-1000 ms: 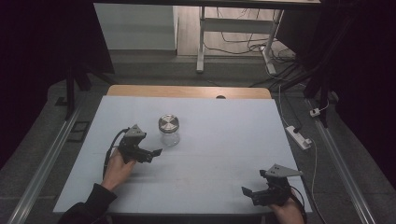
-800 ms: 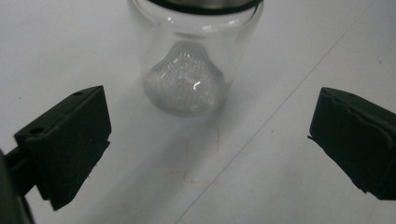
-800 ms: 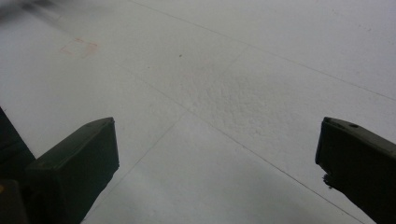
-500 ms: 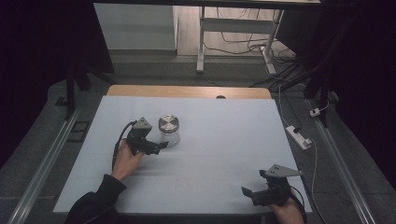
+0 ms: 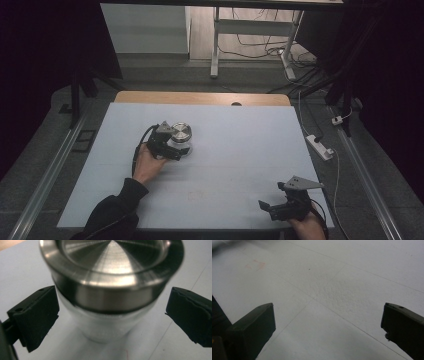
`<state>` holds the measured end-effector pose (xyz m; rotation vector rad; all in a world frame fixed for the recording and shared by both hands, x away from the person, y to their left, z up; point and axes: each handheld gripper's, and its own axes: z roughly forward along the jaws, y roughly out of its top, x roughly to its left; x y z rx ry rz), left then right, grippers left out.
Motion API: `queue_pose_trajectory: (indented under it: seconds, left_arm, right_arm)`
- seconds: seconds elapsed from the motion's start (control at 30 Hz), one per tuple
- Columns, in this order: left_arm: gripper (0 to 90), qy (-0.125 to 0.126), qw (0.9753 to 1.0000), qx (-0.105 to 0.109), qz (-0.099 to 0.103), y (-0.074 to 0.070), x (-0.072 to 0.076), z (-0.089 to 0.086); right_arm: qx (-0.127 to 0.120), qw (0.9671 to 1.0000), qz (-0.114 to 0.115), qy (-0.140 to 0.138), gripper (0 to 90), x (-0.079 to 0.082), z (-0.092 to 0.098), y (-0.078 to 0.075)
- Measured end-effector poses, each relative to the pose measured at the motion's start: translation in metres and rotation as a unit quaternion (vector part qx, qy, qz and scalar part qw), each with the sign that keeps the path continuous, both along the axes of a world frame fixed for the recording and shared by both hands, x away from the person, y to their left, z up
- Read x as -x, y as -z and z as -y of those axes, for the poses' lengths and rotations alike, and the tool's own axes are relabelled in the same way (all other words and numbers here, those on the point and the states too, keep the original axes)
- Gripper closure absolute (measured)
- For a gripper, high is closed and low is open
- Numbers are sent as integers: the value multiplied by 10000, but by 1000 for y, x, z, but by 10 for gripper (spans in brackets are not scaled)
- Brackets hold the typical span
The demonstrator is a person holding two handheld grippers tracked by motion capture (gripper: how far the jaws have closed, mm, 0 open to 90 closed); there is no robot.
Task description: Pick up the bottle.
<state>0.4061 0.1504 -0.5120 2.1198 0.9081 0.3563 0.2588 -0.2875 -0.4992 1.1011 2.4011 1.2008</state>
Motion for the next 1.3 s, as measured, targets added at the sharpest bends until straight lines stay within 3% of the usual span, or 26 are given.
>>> queue_pose_trajectory:
  seconds: [0.33, 0.4, 0.57, 0.8, 1.1, 1.3]
  left_arm:
    - [15, -175, 9998, 6, 33, 2, -8, 3]
    - [42, -242, 9996, -81, 78, 2, -8, 4]
    - [145, -104, 9998, -75, 142, 0, -6, 5]
    - [148, -95, 9998, -19, 188, 2, -5, 4]
    - [152, -270, 9996, -67, 103, -1, -2, 7]
    - [153, -156, 9998, -74, 140, -6, 5, 9]
  right_arm:
    - [-2, 10000, -18, -6, 0, 0, 0, 0]
    - [0, 10000, -21, -6, 0, -1, 0, 0]
    - [3, 10000, -26, -6, 0, -1, 0, 0]
    - [4, 10000, -33, -7, 0, -1, 0, 0]
    - [-5, 10000, -30, -10, 0, -1, 0, 0]
    - [-16, 10000, -37, -9, 0, -1, 0, 0]
